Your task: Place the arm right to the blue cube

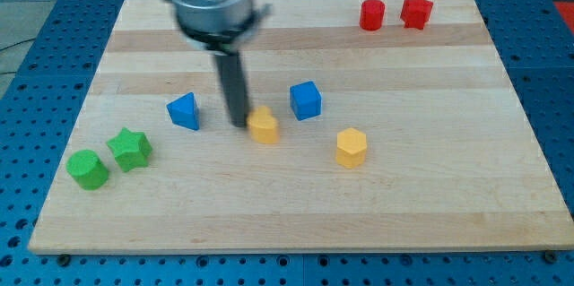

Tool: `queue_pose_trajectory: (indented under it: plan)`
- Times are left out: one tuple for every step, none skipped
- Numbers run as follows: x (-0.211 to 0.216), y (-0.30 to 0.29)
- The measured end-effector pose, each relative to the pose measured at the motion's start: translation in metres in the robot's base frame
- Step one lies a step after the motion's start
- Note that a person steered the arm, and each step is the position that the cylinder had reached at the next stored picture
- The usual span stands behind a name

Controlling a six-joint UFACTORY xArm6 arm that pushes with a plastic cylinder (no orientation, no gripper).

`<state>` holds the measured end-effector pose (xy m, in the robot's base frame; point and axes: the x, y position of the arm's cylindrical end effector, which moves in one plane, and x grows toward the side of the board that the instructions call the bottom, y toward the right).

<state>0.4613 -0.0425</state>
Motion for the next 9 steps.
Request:
queue_pose_trajectory:
  plan:
    - [0.011, 0.082]
    - [0.016, 0.053]
    - [0.012, 0.015]
    - [0.049, 0.072]
    - [0.062, 0.127]
    - [0.060, 0.148]
    - [0.018, 0.138]
    - [-0.025, 0.130]
    - [-0.027, 0.129]
